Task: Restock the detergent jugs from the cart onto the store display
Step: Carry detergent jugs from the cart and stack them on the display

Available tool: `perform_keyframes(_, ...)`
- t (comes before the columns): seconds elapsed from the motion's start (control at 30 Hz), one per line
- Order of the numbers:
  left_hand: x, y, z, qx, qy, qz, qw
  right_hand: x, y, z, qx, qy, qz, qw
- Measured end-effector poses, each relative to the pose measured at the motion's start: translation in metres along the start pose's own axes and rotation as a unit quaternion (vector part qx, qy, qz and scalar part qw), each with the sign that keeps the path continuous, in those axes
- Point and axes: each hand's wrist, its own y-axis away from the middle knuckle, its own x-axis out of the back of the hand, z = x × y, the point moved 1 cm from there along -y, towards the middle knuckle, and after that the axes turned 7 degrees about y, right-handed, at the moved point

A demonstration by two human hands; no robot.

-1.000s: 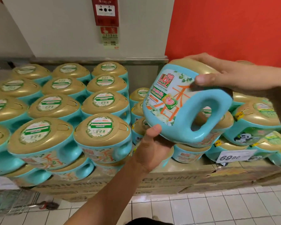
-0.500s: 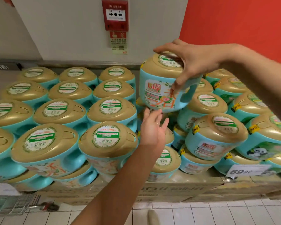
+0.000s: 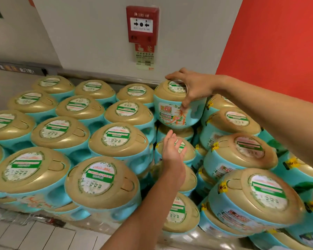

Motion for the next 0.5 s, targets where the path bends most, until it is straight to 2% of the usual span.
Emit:
perform_keyframes(0.23,-0.026,-0.053,-0.020,0.020,0.014,0.020,0.999,-0.032,-0.031,0.034,0.002,0.018,-0.036,0.999)
perform_keyframes(0.4,-0.029,-0.071,-0.032,-0.011,0.031,0.037,0.999,-0.048,-0.035,0.047,0.037,0.036,0.001,0.999)
perform_keyframes(0.5,-0.026,-0.075,-0.039,-0.027,0.031,0.043,0.998,-0.062,-0.031,0.046,0.065,0.087,0.039,0.993)
